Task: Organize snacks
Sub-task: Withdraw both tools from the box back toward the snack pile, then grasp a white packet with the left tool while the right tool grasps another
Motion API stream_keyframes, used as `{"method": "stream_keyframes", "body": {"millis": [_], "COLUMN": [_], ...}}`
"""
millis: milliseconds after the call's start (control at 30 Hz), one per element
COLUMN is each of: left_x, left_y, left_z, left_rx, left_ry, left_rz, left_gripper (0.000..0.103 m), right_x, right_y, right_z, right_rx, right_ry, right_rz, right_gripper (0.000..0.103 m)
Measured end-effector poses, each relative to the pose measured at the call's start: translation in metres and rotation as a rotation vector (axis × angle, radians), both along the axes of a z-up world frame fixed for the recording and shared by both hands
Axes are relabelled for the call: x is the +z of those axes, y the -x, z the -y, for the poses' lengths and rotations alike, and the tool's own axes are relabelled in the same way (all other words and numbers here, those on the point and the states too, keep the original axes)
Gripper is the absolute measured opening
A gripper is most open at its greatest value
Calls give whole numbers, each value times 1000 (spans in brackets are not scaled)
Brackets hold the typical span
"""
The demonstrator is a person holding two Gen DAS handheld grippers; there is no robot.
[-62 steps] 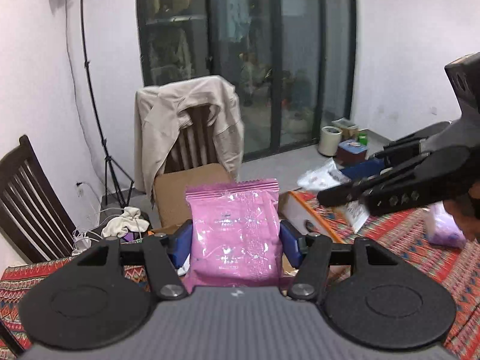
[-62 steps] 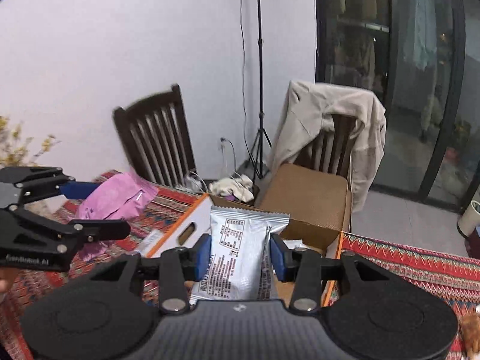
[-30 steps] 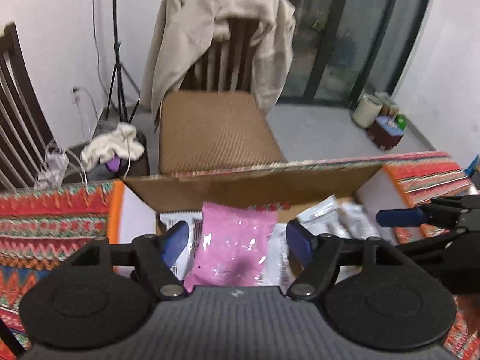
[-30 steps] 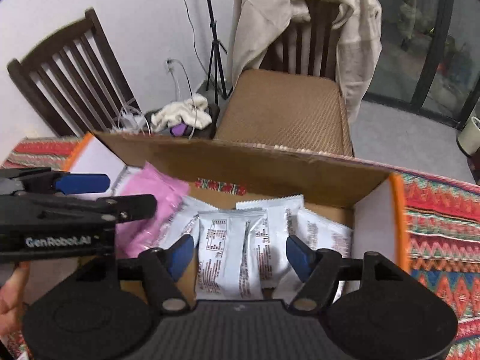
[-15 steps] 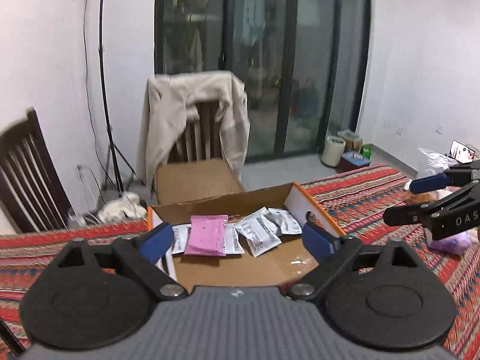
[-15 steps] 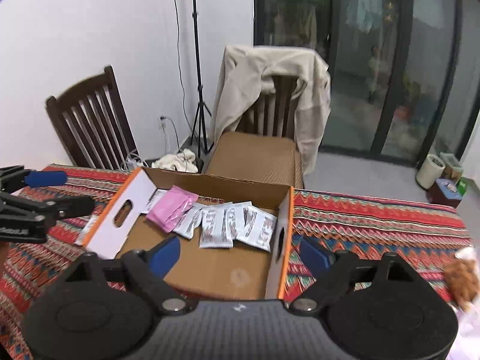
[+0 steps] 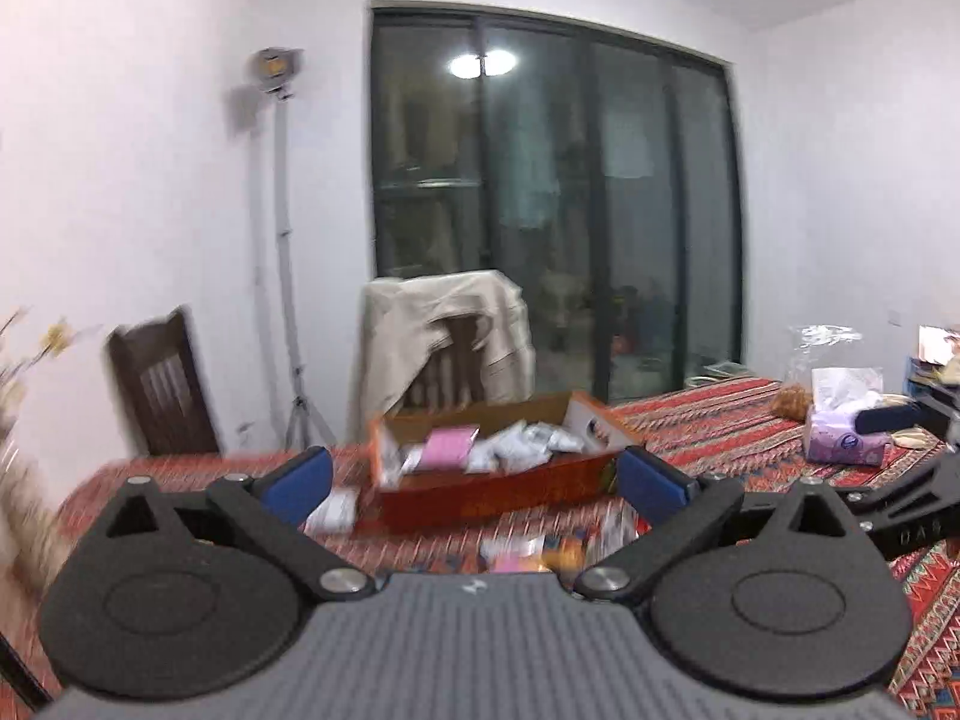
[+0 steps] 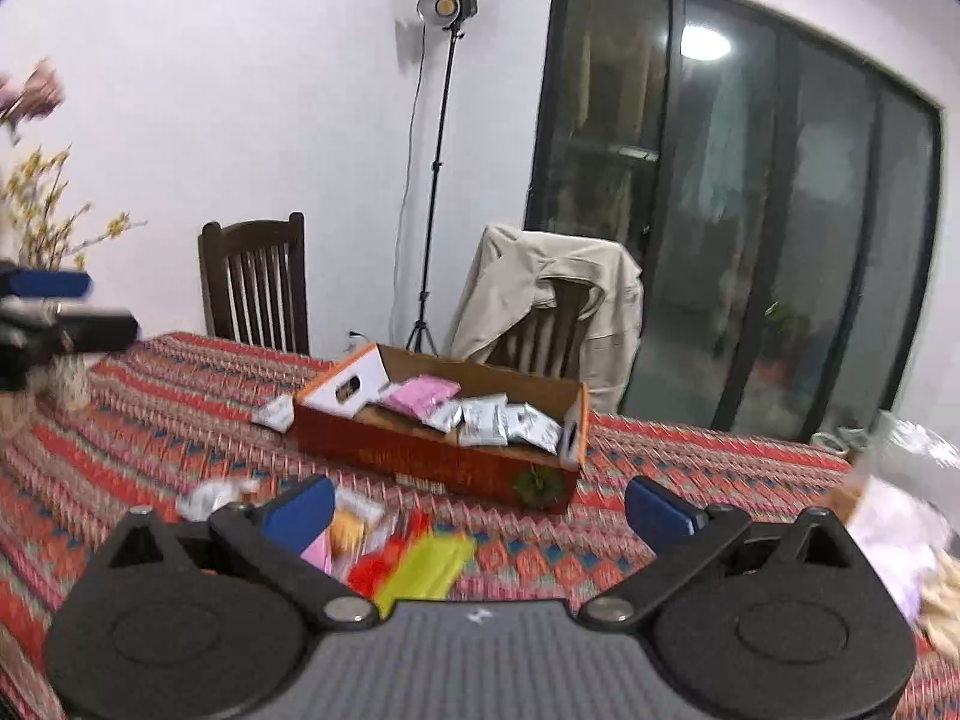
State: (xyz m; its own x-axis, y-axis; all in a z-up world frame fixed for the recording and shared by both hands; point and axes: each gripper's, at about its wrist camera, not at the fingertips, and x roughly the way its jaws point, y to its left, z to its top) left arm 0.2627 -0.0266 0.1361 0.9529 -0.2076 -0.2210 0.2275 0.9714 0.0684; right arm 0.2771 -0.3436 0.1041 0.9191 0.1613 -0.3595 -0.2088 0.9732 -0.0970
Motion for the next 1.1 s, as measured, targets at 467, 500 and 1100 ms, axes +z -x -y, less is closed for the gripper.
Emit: {"method": "stream_keyframes", "body": {"millis": [467,500,1100], "left_x": [-96,-96,-72], "left_y": [94,92,-51], "left_z": [-22,-25,-104], "left_rx": [-9,-5,130], "left_ry": [-49,-43,-117], "left_rz": [-79,-78,-88], "left_gripper": [103,103,103], "right_x": [-115,-117,-48], "right_y": [148,147,67], "right_z": [-17,-20,-88], "right_rx": [-65,-78,170], "right_ry": [65,67,-132], "right_rz": [-26,-41,16], "right_gripper": [103,103,102]}}
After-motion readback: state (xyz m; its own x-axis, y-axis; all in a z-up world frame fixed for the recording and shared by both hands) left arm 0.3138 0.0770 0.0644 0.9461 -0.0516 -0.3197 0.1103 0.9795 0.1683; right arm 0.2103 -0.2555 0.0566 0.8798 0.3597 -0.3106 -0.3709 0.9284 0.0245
